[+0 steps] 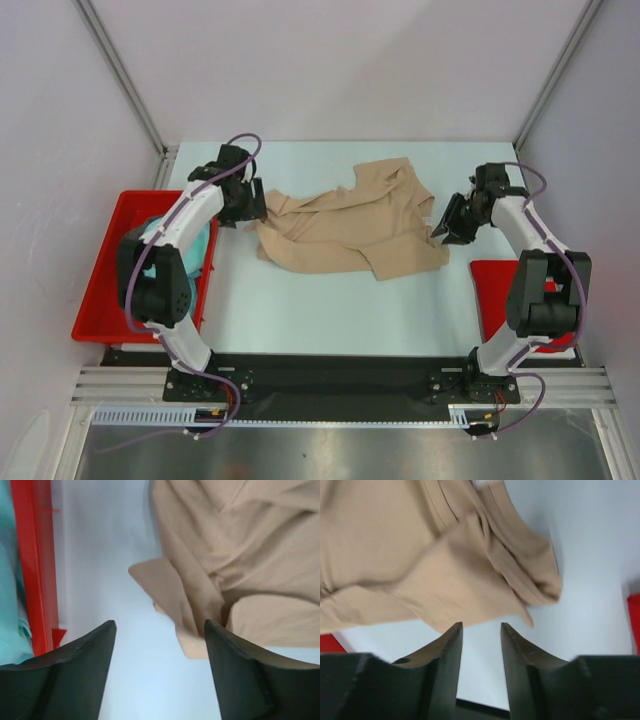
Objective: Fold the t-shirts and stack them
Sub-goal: Flatten the tshirt out
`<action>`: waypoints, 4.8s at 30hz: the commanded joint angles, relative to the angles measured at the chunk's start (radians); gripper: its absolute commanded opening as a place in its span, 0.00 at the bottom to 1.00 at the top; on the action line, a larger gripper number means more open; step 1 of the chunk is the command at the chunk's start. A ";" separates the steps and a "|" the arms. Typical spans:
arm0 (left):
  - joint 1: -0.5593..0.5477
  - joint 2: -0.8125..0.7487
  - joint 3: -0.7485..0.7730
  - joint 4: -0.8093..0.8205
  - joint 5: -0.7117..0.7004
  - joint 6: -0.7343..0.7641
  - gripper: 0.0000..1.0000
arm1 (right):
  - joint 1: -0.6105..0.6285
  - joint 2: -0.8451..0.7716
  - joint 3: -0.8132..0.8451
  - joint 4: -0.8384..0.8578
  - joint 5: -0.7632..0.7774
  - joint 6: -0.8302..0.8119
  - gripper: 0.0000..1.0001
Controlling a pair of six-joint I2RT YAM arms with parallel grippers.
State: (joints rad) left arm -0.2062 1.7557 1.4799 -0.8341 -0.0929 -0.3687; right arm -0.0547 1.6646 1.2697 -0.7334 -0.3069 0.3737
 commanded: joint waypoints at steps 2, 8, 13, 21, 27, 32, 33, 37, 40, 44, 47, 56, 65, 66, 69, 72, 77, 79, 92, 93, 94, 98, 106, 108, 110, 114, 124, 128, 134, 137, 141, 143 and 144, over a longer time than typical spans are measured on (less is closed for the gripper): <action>0.007 -0.091 -0.121 0.056 0.074 0.043 0.68 | 0.001 -0.084 -0.168 0.069 -0.032 0.010 0.34; 0.008 0.020 -0.031 0.038 0.113 0.091 0.69 | 0.001 -0.055 -0.228 0.111 -0.037 0.027 0.28; 0.028 -0.024 -0.033 0.056 0.129 0.067 0.79 | 0.003 -0.063 -0.270 0.157 -0.034 0.042 0.42; 0.054 -0.074 -0.061 0.027 0.188 0.051 0.78 | 0.024 -0.063 -0.268 0.117 0.067 0.036 0.41; 0.054 -0.090 -0.038 0.018 0.205 0.037 0.74 | 0.027 -0.075 -0.286 0.086 0.101 0.001 0.41; 0.054 -0.107 -0.027 -0.002 0.197 0.022 0.72 | 0.013 -0.117 -0.346 0.166 0.098 -0.038 0.45; 0.054 -0.108 -0.030 -0.002 0.203 0.020 0.72 | 0.010 -0.091 -0.324 0.137 0.103 -0.039 0.45; 0.054 -0.113 -0.036 -0.008 0.209 0.024 0.71 | 0.010 -0.101 -0.340 0.189 0.068 -0.064 0.45; 0.054 -0.116 -0.043 -0.016 0.206 0.036 0.69 | 0.010 -0.082 -0.334 0.216 0.072 -0.075 0.45; 0.057 -0.136 -0.065 -0.017 0.199 0.045 0.68 | 0.007 -0.051 -0.329 0.252 0.071 -0.068 0.41; 0.070 -0.162 -0.081 -0.011 0.208 0.047 0.64 | 0.007 -0.037 -0.320 0.253 0.065 -0.061 0.38; 0.090 -0.190 -0.118 0.010 0.225 0.053 0.57 | 0.007 -0.063 -0.308 0.242 0.077 -0.076 0.29; 0.093 -0.194 -0.133 0.012 0.225 0.047 0.58 | 0.009 -0.040 -0.274 0.241 0.051 -0.056 0.20; 0.093 -0.194 -0.132 0.007 0.217 0.045 0.59 | 0.009 -0.042 -0.253 0.224 0.055 -0.050 0.09; 0.094 -0.205 -0.130 0.001 0.193 0.050 0.75 | 0.004 -0.066 -0.222 0.120 0.115 -0.016 0.00; 0.094 -0.214 -0.138 0.010 0.185 0.054 0.76 | -0.005 -0.138 -0.217 0.022 0.207 0.054 0.00; 0.091 -0.180 -0.142 0.007 0.222 0.056 0.70 | -0.019 -0.242 -0.188 -0.153 0.383 0.172 0.00; 0.088 -0.180 -0.156 0.015 0.225 0.056 0.68 | -0.031 -0.279 -0.178 -0.234 0.475 0.215 0.00; 0.085 -0.196 -0.257 0.058 0.379 0.010 0.76 | -0.135 -0.379 -0.291 -0.215 0.364 0.176 0.00; 0.083 -0.176 -0.248 0.075 0.399 -0.001 0.73 | -0.135 -0.379 -0.293 -0.202 0.355 0.172 0.00; 0.080 -0.164 -0.219 0.084 0.427 -0.006 0.69 | -0.135 -0.379 -0.293 -0.196 0.347 0.168 0.00; 0.013 -0.084 -0.135 0.176 0.360 0.046 0.54 | -0.135 -0.374 -0.279 -0.175 0.292 0.153 0.00; -0.056 0.227 0.126 0.181 0.178 0.111 0.40 | -0.134 -0.358 -0.279 -0.159 0.243 0.122 0.00; -0.059 0.257 0.164 0.177 0.130 0.109 0.41 | -0.134 -0.358 -0.279 -0.161 0.239 0.117 0.00; -0.064 0.289 0.180 0.176 0.098 0.108 0.41 | -0.135 -0.356 -0.277 -0.155 0.232 0.113 0.00; -0.070 0.323 0.224 0.173 0.096 0.113 0.42 | -0.137 -0.347 -0.267 -0.158 0.224 0.103 0.00; -0.081 0.346 0.214 0.171 0.125 0.103 0.41 | -0.135 -0.333 -0.260 -0.156 0.204 0.096 0.00; -0.090 0.349 0.203 0.179 0.133 0.103 0.41 | -0.137 -0.330 -0.262 -0.149 0.200 0.099 0.00; -0.096 0.367 0.191 0.176 0.139 0.103 0.41 | -0.137 -0.330 -0.260 -0.143 0.196 0.100 0.00; -0.098 0.372 0.191 0.174 0.128 0.102 0.40 | -0.137 -0.330 -0.262 -0.144 0.196 0.103 0.00; -0.099 0.380 0.194 0.173 0.131 0.103 0.38 | -0.137 -0.327 -0.260 -0.143 0.196 0.102 0.00; -0.101 0.381 0.194 0.173 0.134 0.103 0.35 | -0.137 -0.325 -0.262 -0.139 0.195 0.102 0.00; -0.102 0.381 0.195 0.168 0.137 0.103 0.34 | -0.137 -0.324 -0.260 -0.139 0.193 0.105 0.00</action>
State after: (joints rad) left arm -0.2977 2.1304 1.6718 -0.6678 0.0334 -0.2855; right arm -0.1909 1.3334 0.9771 -0.8871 -0.0990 0.4778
